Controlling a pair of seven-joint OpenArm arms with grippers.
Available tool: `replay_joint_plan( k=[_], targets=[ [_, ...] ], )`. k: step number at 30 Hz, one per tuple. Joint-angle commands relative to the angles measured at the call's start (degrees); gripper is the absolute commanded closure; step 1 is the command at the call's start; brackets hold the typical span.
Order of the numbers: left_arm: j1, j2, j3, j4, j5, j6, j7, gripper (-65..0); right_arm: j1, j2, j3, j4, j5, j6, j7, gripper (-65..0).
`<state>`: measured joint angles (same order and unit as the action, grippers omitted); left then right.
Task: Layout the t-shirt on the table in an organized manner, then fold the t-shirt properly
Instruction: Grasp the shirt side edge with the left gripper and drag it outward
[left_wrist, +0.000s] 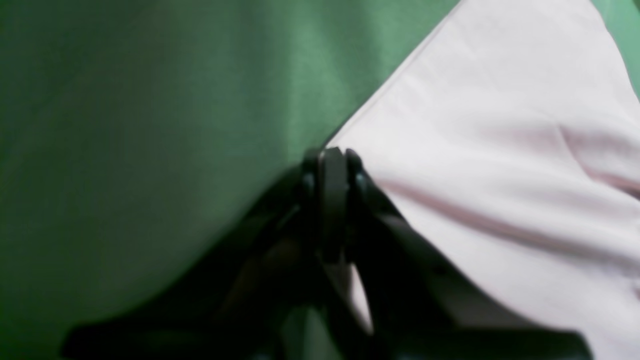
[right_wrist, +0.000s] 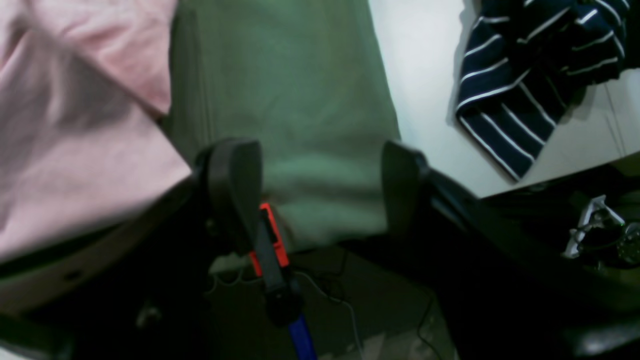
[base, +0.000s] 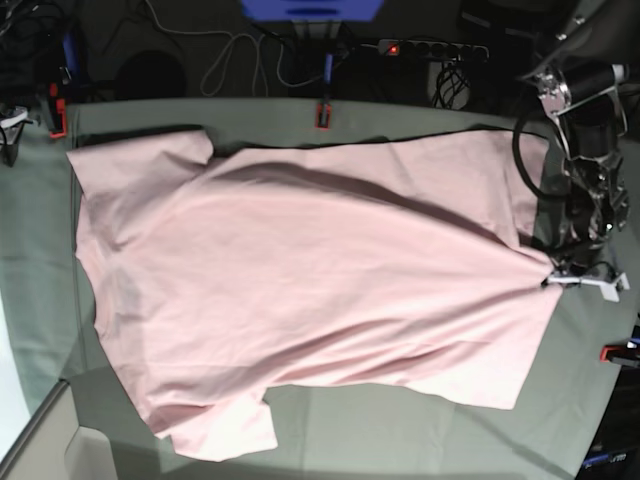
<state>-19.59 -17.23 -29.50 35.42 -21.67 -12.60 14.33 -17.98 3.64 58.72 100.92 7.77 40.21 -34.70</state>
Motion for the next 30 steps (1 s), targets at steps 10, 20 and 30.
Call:
replay_joint_plan(
  k=[10,20,30],
  targets=[
    [-4.4,0.1,4.3,2.3,-0.8,-0.2,3.1,-29.1,-0.2,0.9,0.3,1.0,0.6,-0.2,1.2,-37.7],
    [3.8,-0.5,4.2,15.4,-0.8,-0.2,3.7,-47.4,0.4,0.9,0.2,0.9,0.6,-0.2,1.2,-37.7],
    [23.0,2.9,-11.3,34.9,-9.7,-0.6,22.2,-47.2,1.7,0.9,-0.6,0.8,0.6,-0.2,1.2,-37.7]
  ],
)
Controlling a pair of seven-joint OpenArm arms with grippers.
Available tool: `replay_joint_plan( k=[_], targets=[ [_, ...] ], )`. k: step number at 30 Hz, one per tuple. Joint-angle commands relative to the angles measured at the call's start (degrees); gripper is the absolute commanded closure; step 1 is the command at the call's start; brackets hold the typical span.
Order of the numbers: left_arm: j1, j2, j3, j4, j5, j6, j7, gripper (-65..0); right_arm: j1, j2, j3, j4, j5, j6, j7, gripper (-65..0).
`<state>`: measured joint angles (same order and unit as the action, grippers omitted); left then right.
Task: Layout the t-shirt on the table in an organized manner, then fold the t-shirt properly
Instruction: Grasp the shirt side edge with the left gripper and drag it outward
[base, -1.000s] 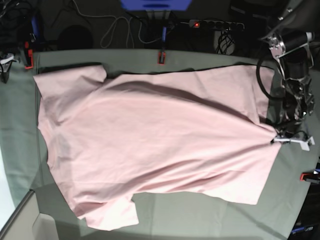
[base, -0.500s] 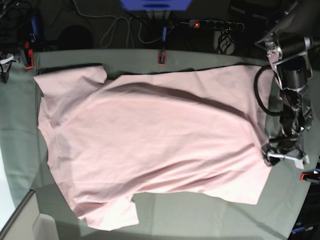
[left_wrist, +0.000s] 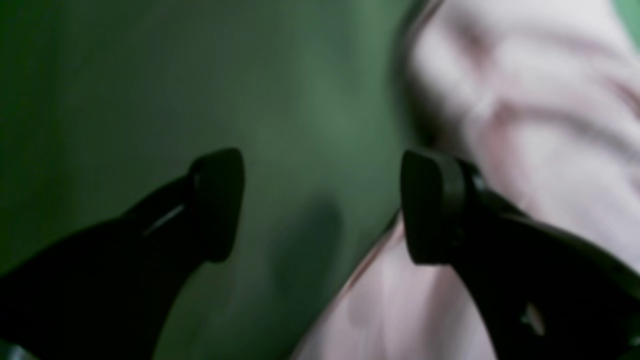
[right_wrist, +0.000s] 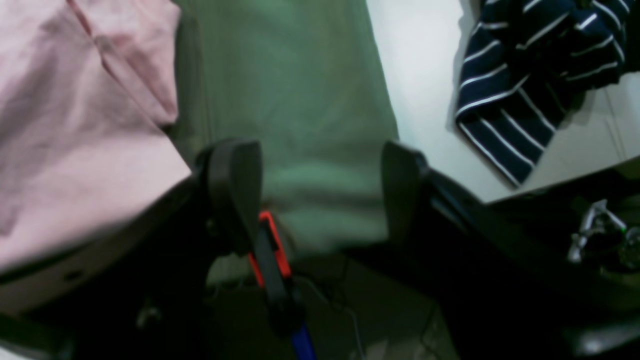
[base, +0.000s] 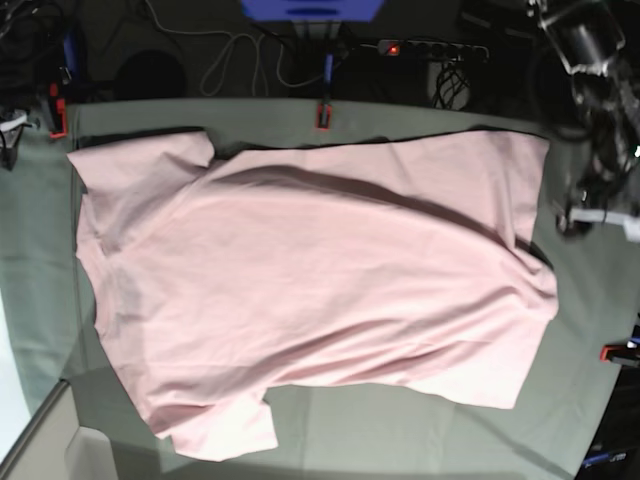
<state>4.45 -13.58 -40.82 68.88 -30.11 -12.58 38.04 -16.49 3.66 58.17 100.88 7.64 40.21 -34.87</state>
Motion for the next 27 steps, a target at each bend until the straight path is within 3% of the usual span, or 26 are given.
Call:
replay_joint_plan(
  k=[1,9,16,27],
  targets=[
    [0.3,-0.8,-0.5,2.5,-1.7,-0.7,-0.5,-47.2,0.2,0.9,-0.3,0.9,0.8,-0.2,1.4,-37.7],
    [5.6,1.0,3.4,3.4,-1.5,-0.7,0.6,-46.6,0.5,-0.7,-4.6,0.9,0.8,-0.2,1.4,-37.7],
    [9.1,2.0,6.6,3.4,-1.5,-0.7,0.5,-32.3,0.5,-1.2,-6.1,0.9,0.8,-0.2,1.4,-37.7],
    [15.7,1.8,6.7,5.8,-1.5,-0.7,1.1,-32.4,0.4,-1.1,-5.8,0.9,0.8,-0.2,1.4,-37.7]
  ],
)
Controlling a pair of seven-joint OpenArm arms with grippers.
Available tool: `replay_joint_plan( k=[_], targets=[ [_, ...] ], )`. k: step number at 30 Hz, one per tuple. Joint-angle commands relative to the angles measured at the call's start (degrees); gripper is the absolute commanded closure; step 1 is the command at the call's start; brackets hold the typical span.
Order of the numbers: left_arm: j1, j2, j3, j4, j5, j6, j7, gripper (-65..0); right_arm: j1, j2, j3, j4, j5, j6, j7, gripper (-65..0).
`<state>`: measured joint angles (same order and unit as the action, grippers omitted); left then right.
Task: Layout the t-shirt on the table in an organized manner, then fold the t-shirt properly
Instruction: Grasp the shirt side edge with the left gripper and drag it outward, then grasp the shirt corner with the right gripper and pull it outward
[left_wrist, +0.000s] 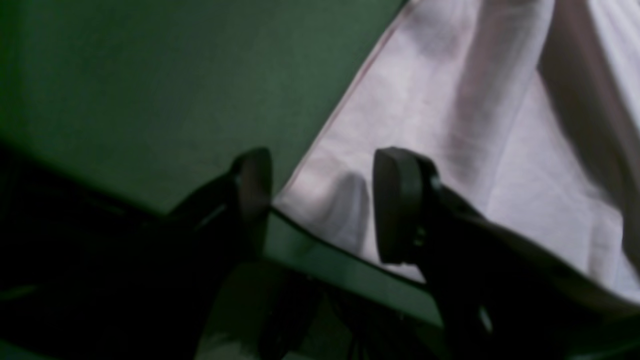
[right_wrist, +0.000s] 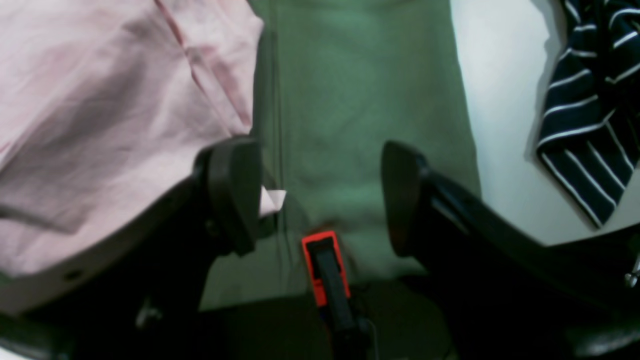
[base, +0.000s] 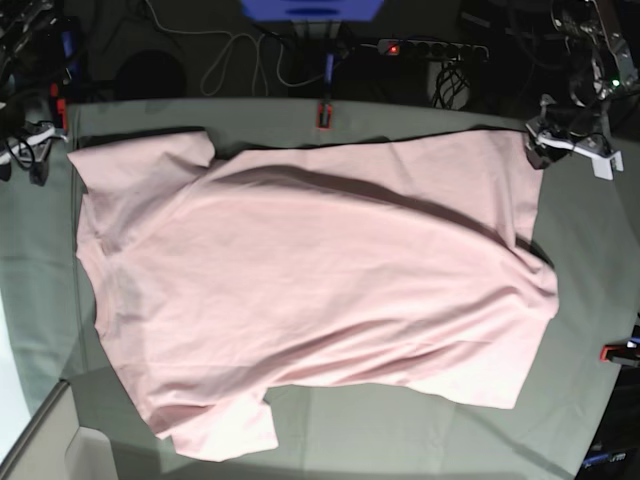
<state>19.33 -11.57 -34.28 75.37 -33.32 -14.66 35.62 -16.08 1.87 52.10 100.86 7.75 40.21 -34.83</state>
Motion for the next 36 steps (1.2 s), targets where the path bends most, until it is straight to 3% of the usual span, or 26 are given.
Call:
replay_joint_plan(
  k=[1,4,7,9,14,19,22,27,36],
  targets=[
    [0.8,-0.2,0.1,-0.8,1.8,1.3,3.5,-32.2,0.0,0.7,0.1,0.9,0.6,-0.2,1.4,-37.7],
    [0.9,0.0,0.1,-0.9,1.8,1.3,3.5,-28.9,0.0,0.6,0.1,0.9,0.6,-0.2,1.4,-37.7],
    [0.9,0.0,0.1,-1.0,1.8,1.3,3.5,-13.8,0.0,0.6,0.0,0.8,0.6,-0.2,1.4,-37.7],
    [0.9,0.0,0.1,-0.8,1.8,1.3,3.5,0.0,0.1,0.6,0.0,0.8,0.6,-0.2,1.4,-37.8],
    [2.6,-0.5,-0.5,4.3,1.0,1.3,3.6,0.0,0.2,1.1,-3.3,-4.3,0.6,-0.2,1.7,-37.9],
    [4.4,0.1,-7.3,15.2,1.0,1.3,3.7,-0.1,0.3,2.8,-6.9,-10.7,0.6,-0.2,1.8,-37.9],
    [4.4,0.1,-9.9,18.6,1.0,1.2,6.9,-0.1,1.2,3.4,-7.6,-13.2,0.6,-0.2,1.8,-37.9],
    [2.1,0.2,-13.4,18.7,1.0,1.2,12.3,-0.1,1.3,3.4,-7.7,-14.6,0.6,-0.2,1.8,-37.9],
    [2.1,1.2,-13.3,18.2,1.0,1.2,12.6,-0.1,3.0,4.8,-7.8,-17.2,0.6,-0.2,2.0,-37.9]
  ],
)
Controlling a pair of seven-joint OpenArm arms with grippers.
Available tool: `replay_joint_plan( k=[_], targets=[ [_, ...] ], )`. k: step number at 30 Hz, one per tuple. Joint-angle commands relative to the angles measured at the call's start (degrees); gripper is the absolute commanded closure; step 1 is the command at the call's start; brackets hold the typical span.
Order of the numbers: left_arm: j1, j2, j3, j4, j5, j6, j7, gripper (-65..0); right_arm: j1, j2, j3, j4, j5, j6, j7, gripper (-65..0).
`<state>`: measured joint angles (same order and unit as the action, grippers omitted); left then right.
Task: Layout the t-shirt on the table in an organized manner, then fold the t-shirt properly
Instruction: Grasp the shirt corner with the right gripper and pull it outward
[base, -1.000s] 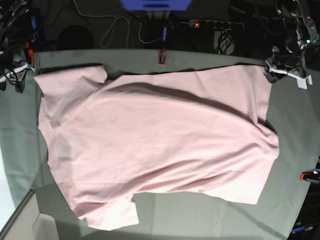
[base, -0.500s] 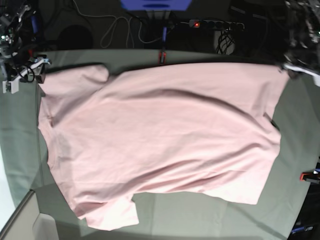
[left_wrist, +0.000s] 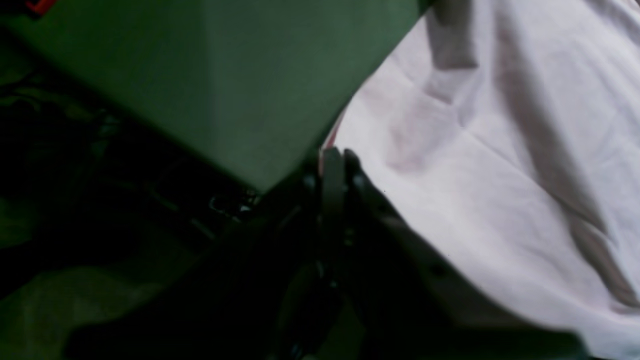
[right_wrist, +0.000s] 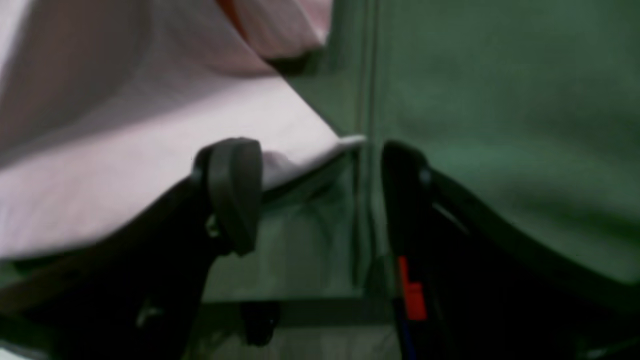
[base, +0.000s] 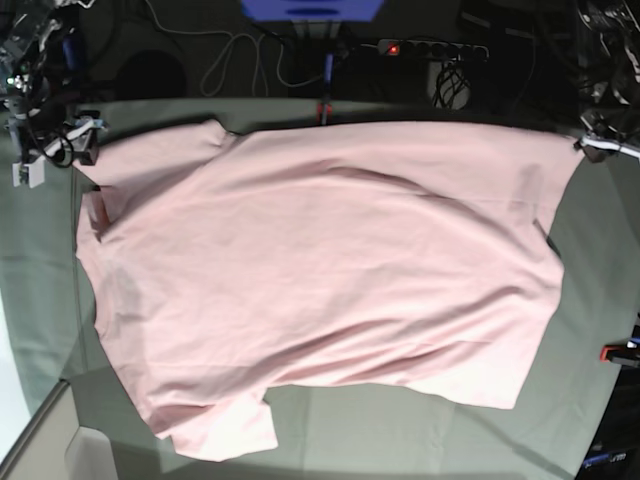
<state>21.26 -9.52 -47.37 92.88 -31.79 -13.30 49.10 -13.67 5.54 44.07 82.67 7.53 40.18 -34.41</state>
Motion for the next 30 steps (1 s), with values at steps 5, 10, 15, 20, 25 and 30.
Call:
replay_joint_plan(
  k=[5,10,15,20,25,30],
  targets=[
    [0.2,-0.8,-0.2,0.7,-0.5,-0.1,-0.9,-0.1,1.7,2.8,0.2,-0.1,0.9,-0.2,1.6,-37.8],
    [0.2,-0.7,-0.2,0.6,-0.4,-0.1,-0.9,-0.1,1.8,4.0,0.2,-0.1,0.9,-0.2,1.5,-37.9],
    [0.2,-0.7,-0.1,0.6,-0.2,-0.1,-0.9,-0.1,2.3,3.8,0.2,0.0,1.1,-0.2,1.3,-38.2],
    [0.2,-0.7,-0.1,0.6,0.1,-0.1,-0.9,-0.1,3.0,4.0,-0.6,-0.4,1.1,-0.2,1.0,-43.7],
    [0.1,-0.7,-0.1,0.6,0.2,-0.1,-0.9,-0.1,3.0,5.6,-8.3,-0.5,1.0,-0.2,1.1,-44.2],
    [0.1,-0.7,-0.2,0.6,0.2,-0.1,-0.9,-0.1,3.5,5.8,-10.4,-3.5,0.9,-0.2,1.5,-44.2]
  ],
)
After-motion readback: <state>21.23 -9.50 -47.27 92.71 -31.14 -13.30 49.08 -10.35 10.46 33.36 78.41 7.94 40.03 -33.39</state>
